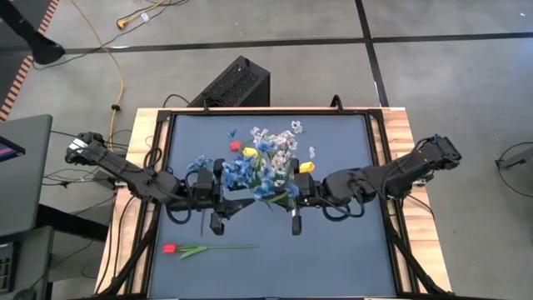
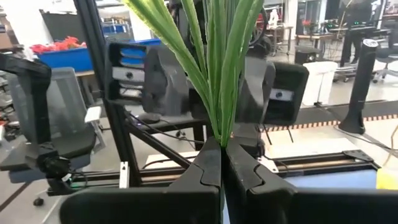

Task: Sort flowers into vase by color
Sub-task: Put the bottom blue flowers into the purple vase

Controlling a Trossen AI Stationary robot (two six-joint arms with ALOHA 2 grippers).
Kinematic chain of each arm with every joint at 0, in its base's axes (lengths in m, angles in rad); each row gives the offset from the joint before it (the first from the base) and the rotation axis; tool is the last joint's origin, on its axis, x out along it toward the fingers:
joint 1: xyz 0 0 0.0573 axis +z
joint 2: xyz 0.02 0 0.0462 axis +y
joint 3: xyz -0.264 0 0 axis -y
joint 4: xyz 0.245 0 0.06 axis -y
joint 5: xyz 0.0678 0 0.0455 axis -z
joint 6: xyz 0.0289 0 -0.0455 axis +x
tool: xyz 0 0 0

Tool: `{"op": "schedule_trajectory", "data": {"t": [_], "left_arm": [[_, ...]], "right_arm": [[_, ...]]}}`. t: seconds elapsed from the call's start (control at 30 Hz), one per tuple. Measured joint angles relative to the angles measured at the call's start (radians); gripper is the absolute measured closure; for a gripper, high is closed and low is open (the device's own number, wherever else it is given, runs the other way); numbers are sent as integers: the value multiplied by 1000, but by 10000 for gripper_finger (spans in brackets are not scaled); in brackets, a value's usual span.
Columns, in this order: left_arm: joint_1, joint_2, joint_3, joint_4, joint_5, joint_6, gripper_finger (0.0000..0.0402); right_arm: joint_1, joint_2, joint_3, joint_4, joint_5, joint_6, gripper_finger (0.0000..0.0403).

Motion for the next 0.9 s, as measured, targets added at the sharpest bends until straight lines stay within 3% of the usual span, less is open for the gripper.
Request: {"op": "schedule_trajectory", "data": {"t": [0.23, 0.7, 0.9], "left_arm": [[18, 10, 0, -5, 35, -17, 214], [14, 9, 0, -40, 34, -23, 215], [14, 8, 0, -34, 34, -23, 254]], "right_arm": [[-30, 77, -1, 67, -40, 5, 379], [-32, 81, 0, 133, -40, 5, 378], [-32, 81, 0, 138, -39, 9, 378]]}}
